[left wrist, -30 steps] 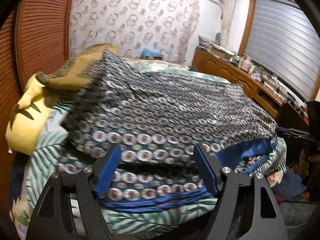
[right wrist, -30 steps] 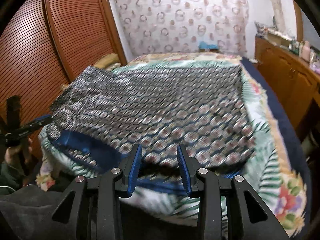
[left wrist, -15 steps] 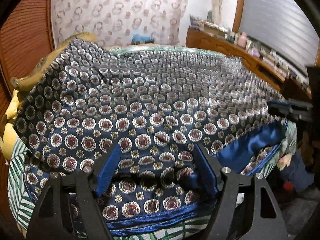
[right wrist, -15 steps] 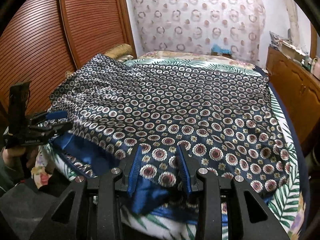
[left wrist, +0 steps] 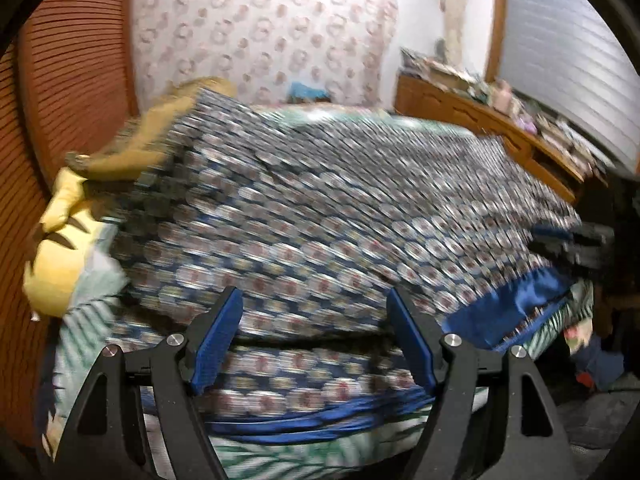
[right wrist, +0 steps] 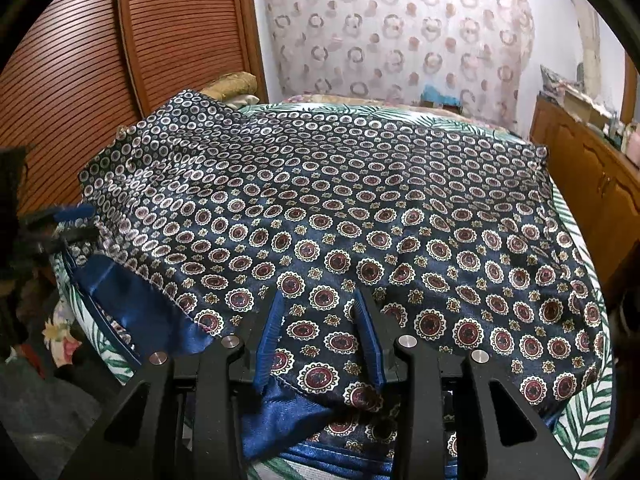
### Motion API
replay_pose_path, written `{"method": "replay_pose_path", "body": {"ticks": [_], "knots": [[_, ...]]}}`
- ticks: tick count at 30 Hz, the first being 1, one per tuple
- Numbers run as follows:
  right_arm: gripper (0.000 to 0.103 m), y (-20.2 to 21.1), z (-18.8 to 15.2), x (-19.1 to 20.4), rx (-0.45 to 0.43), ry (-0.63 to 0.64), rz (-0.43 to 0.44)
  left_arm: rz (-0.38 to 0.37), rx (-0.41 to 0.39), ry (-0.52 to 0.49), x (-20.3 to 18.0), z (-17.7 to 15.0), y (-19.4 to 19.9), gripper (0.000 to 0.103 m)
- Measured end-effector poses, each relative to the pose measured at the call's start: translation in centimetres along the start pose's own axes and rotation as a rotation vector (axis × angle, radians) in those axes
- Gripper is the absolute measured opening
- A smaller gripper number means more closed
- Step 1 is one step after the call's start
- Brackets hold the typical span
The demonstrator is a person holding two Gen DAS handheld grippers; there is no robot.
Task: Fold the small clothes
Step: 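Grasp the garment's folded edge with the left tool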
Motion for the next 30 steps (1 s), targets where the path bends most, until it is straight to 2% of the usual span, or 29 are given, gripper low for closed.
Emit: {"method": "replay_pose_path", "body": {"ticks": [3, 7, 9, 14, 16, 30], "knots": [[0.040, -0.5, -0.5, 1.0, -0.006, 0.046, -0.037, 0.068, -0.038, 0.074, 3.5, 0.6, 0.6, 0.075], [0.041, -0.7, -1.1, 1.5, -0.021, 0.046, -0.044, 0.158, -0.028, 0.127, 7.1, 0.8, 0.1, 0.075], [0.041, 0.1, -1.2, 1.2, -0.022, 0.045, -0.039, 0.171, -0.015, 0.140, 8.2, 0.7, -0.3, 0.075], [0.041, 0.2, -1.4, 1.2, -0.027, 0.044, -0.037, 0.135, 0.029, 0.141, 9.2, 0.4, -2.0, 0.053], [0.041, 0.5, -1.3, 0.9, -0.027, 0.045, -0.035, 0.124, 0.052, 0.142, 9.0, 0.4, -2.8, 0.048], [0.041, 0.7, -1.3, 1.0, -0.033, 0.037, -0.029, 0.134, 0.092, 0.136, 8.9, 0.0, -4.2, 0.046]]}}
Point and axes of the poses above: each gripper's, at about its wrist camera, not at the fingertips, and y roughly against the way its jaws point, x to its left, z to its top, the point moved 1 cm from there along -y, roughly the way its jaws point, and after that the axes turned 12 degrees about z, right-handed, at the moved point
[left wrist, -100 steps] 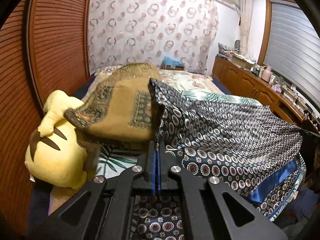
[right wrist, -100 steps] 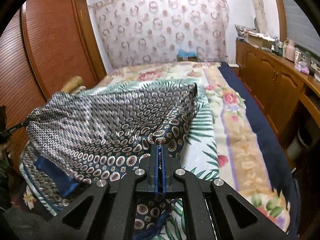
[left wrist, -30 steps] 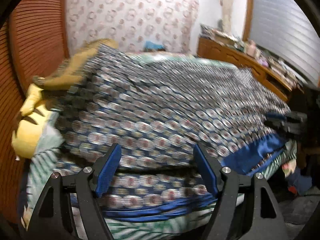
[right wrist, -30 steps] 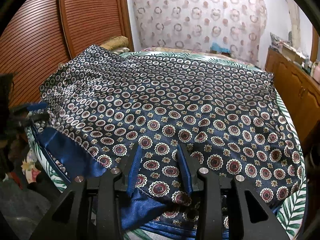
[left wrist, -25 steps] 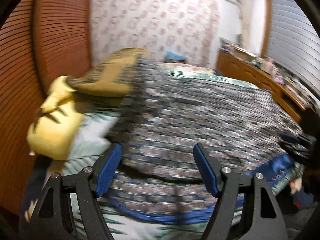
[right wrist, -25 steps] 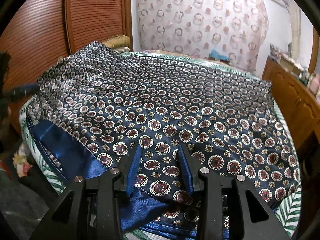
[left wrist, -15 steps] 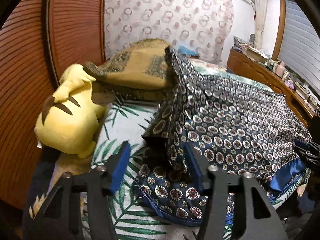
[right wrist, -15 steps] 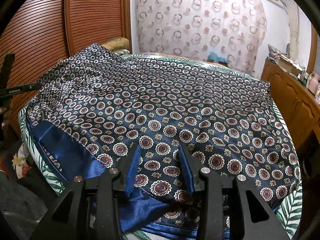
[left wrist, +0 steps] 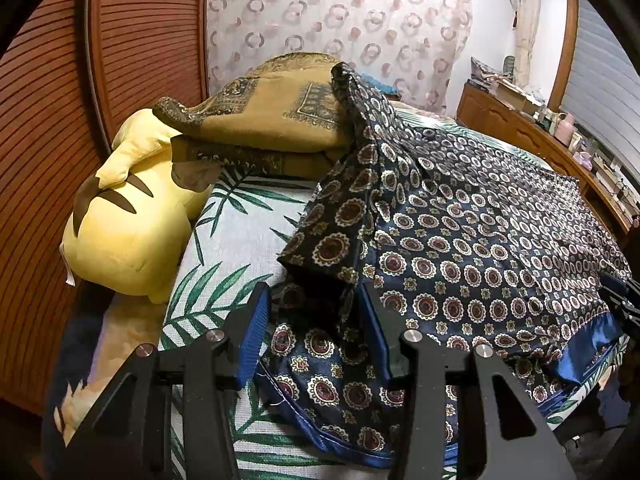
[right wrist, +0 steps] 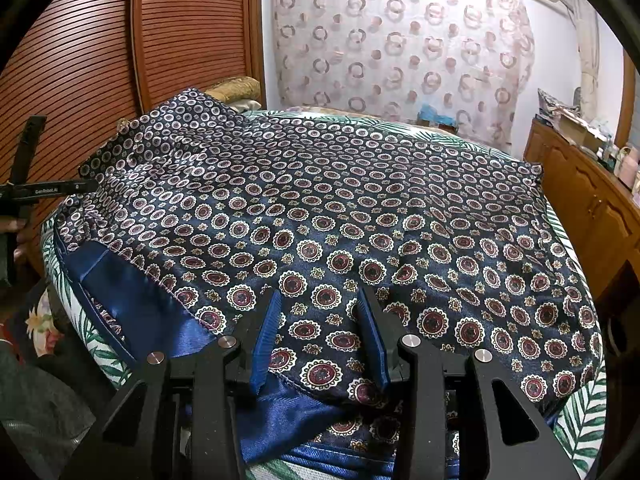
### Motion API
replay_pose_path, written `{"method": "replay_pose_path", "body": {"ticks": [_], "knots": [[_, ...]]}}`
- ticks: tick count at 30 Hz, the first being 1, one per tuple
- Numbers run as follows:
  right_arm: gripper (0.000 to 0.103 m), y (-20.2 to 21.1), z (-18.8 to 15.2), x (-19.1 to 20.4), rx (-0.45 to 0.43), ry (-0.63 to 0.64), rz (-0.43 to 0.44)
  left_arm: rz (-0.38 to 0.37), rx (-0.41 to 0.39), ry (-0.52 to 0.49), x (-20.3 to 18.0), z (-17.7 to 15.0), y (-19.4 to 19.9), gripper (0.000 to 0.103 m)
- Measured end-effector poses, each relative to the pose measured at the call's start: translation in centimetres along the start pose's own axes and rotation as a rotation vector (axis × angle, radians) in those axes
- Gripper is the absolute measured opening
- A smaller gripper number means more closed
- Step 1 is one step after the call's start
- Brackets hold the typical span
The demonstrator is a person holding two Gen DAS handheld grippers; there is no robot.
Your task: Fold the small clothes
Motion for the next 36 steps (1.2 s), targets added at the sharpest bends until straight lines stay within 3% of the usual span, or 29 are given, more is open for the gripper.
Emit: {"method": "replay_pose_path", "body": {"ticks": [7, 10, 12, 14, 16, 20, 25, 36], "knots": [[0.041, 0.0, 0.0, 0.0, 0.000, -0.002, 0.000, 0.000, -0.002, 0.000, -0.1, 0.1, -0.1, 0.046], [0.041, 0.0, 0.0, 0.1, -0.001, -0.003, 0.000, 0.003, -0.004, 0.000, -0.1, 0.1, -0.1, 0.030], [0.041, 0.0, 0.0, 0.0, -0.001, -0.003, 0.001, -0.049, 0.001, 0.014, 0.0, 0.1, -0.2, 0.010], [0.041, 0.0, 0.0, 0.0, 0.001, -0.002, 0.001, -0.105, -0.001, 0.028, 0.0, 0.4, 0.1, 0.004], [0.041, 0.1, 0.0, 0.0, 0.004, 0.000, 0.006, -0.108, -0.042, 0.027, -0.3, 1.0, 1.0, 0.004], [0.041, 0.3, 0.2, -0.4, 0.012, -0.005, 0.024, -0.189, -0.140, 0.045, -1.2, 2.7, 4.2, 0.004], [0.041, 0.9, 0.5, -1.3, 0.023, -0.040, 0.048, -0.255, -0.237, -0.020, -4.4, 5.0, 7.7, 0.004], [0.041, 6.4, 1.0, -5.0, -0.050, -0.096, -0.036, -0.425, -0.334, -0.189, -14.9, 9.7, 10.9, 0.003]]}}
Point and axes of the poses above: each gripper's, at about its wrist camera, not at the fingertips, and y roughly against the way its jaws point, x to its left, z to its top, the point moved 1 cm from there along -y, roughly the way its jaws point, and after that the axes turned 12 degrees about z, right-handed, at the moved point
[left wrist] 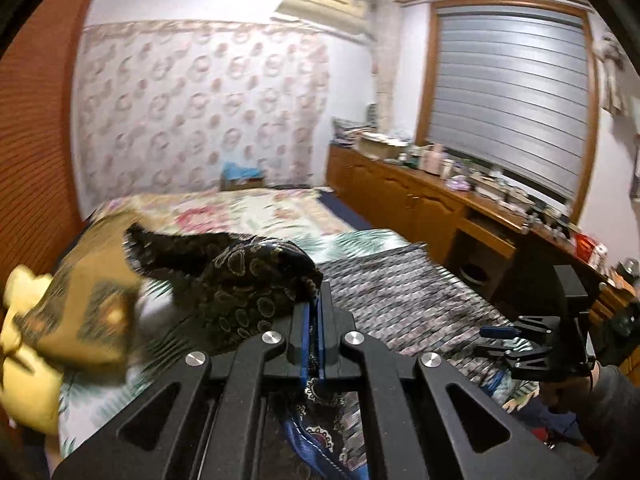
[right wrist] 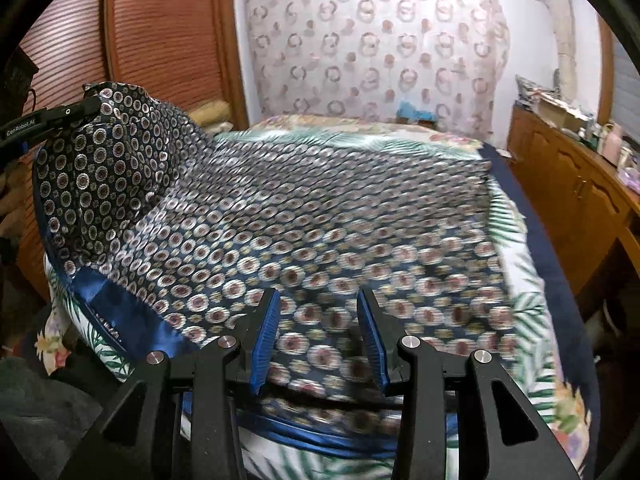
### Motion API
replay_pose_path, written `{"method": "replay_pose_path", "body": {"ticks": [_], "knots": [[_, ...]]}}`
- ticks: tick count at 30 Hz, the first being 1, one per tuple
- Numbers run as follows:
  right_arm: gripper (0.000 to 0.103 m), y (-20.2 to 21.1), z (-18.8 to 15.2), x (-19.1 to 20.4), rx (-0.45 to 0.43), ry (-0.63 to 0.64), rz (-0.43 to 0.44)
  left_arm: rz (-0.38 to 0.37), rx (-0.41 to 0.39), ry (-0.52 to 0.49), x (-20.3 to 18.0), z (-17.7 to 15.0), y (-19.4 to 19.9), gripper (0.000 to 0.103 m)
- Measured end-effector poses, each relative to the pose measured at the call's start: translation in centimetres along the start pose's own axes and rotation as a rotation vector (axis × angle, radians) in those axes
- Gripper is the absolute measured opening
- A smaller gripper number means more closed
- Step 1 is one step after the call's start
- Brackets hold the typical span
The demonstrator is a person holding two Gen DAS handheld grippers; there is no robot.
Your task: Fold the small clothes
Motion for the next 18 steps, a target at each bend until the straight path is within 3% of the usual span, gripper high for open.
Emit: {"method": "replay_pose_path", "body": {"ticks": [8, 14, 15, 17, 18], "knots": [[0.041, 3.1, -0.3, -2.0, -0.042, -0.043, -0.048, -0.134, 0.023, -0.109, -6.6, 2.5, -2.4, 0.003], [0.041, 3.4, -0.9, -2.2, -0.043, -0.058, -0.051, -0.122, 0.065, -0.186, -9.3, 1.8, -3.8, 0.005], [0.041, 3.6, -1.1, -2.5, -0.040, -0.058, -0.050, -0.127, 0.073, -0.188, -9.3, 1.5, -3.7, 0.007], [0.041, 3.6, -1.1, -2.5, -0.036, -0.056, -0.050, -0.142, 0.083, -0.182, -9.4, 1.1, -3.8, 0.029], [0.041, 3.5, -1.0, -2.5, -0.035, -0.058, -0.048, -0.142, 0.082, -0.179, -9.2, 1.0, -3.6, 0.034]]}}
Point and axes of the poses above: each gripper's, at about its wrist camera, not at the fingertips, and y roughly against the way its jaws point, x to its left, z to its top, the point moved 1 cm from there along -y, roughly the way its jaws point, and after that the axes turned 12 degrees about z, right-handed, at the moved point
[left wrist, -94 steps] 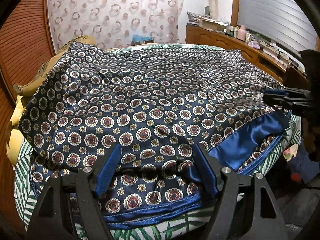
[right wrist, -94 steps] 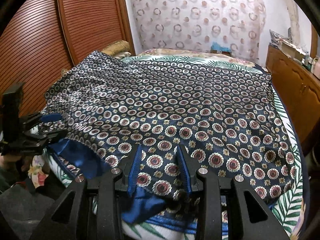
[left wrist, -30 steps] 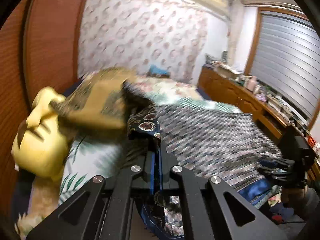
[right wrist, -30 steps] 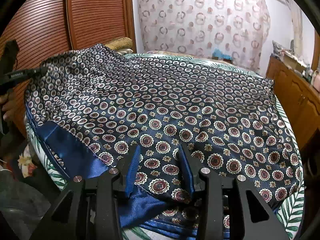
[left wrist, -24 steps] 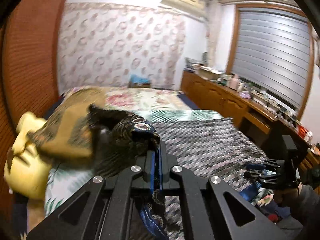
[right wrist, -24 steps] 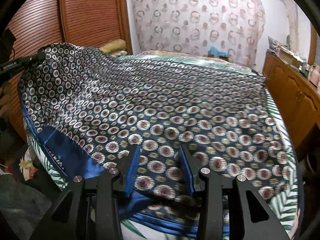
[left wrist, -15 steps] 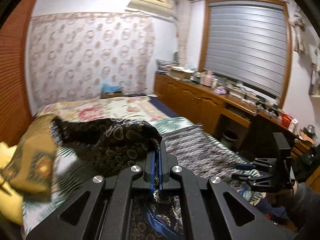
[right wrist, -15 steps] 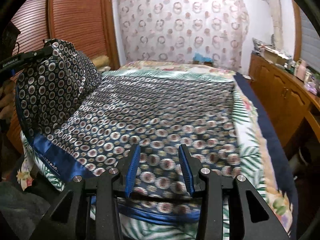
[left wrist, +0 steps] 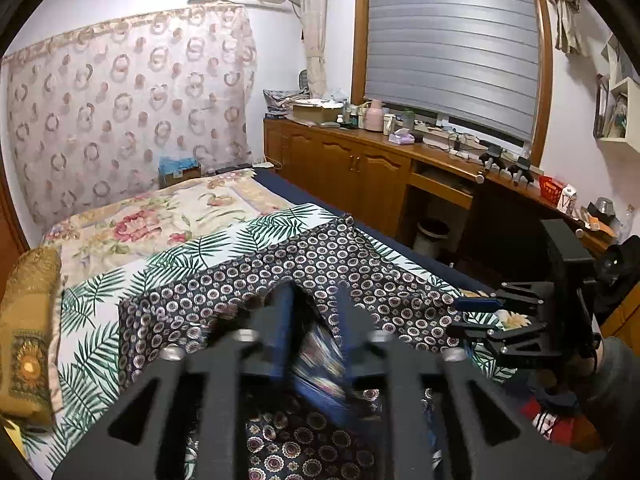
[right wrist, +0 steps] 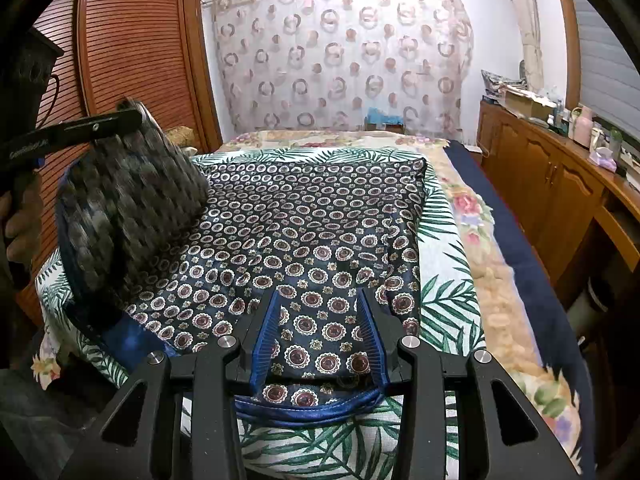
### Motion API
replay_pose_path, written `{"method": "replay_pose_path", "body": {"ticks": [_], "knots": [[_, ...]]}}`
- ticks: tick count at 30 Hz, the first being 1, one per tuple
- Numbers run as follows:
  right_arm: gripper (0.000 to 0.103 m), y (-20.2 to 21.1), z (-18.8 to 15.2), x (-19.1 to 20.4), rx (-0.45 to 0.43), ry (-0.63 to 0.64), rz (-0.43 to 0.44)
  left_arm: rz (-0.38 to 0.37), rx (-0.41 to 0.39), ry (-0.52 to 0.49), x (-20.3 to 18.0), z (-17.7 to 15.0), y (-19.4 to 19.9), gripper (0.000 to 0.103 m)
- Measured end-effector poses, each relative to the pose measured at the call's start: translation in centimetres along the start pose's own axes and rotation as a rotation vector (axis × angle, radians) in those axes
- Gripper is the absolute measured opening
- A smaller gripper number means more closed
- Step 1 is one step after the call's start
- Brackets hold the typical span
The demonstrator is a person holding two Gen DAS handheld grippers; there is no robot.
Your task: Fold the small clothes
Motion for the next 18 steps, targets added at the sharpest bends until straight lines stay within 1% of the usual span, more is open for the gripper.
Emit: {"method": "replay_pose_path", "body": {"ticks": [1, 3, 5, 8, 12, 14, 18], "knots": [[0.041, 0.0, 0.1, 0.0, 0.000, -0.001, 0.001, 0.003, -0.003, 0.001, 0.0, -0.1, 0.1, 0.047], [0.041, 0.0, 0.2, 0.2, 0.001, -0.002, 0.002, 0.009, -0.003, 0.000, 0.0, -0.4, 0.3, 0.056], [0.041, -0.1, 0.4, 0.4, 0.002, 0.000, 0.006, 0.023, -0.008, 0.008, 0.1, -0.6, 0.5, 0.078], [0.041, -0.5, 0.8, 0.7, 0.005, 0.011, 0.014, 0.048, -0.009, 0.024, 1.0, -1.3, 0.8, 0.079], [0.041, -1.6, 1.4, 1.3, 0.015, 0.036, 0.026, 0.113, -0.013, 0.050, 2.8, -2.6, 1.3, 0.079], [0.041, -2.3, 1.7, 1.9, 0.023, 0.055, 0.038, 0.126, -0.005, 0.069, 3.8, -3.5, 1.5, 0.079], [0.041, -3.9, 2.3, 3.9, 0.046, 0.101, 0.071, 0.179, 0.016, 0.098, 5.5, -5.1, 1.6, 0.079]]}}
Point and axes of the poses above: each gripper's, at about its wrist camera, not at the fingertips, and y roughly against the way its jaws point, x to its left, z to its top, the point moved 1 cm from there along -y, roughly the way its jaws point, and after that the axes turned 12 degrees about z, right-handed, at the moved point
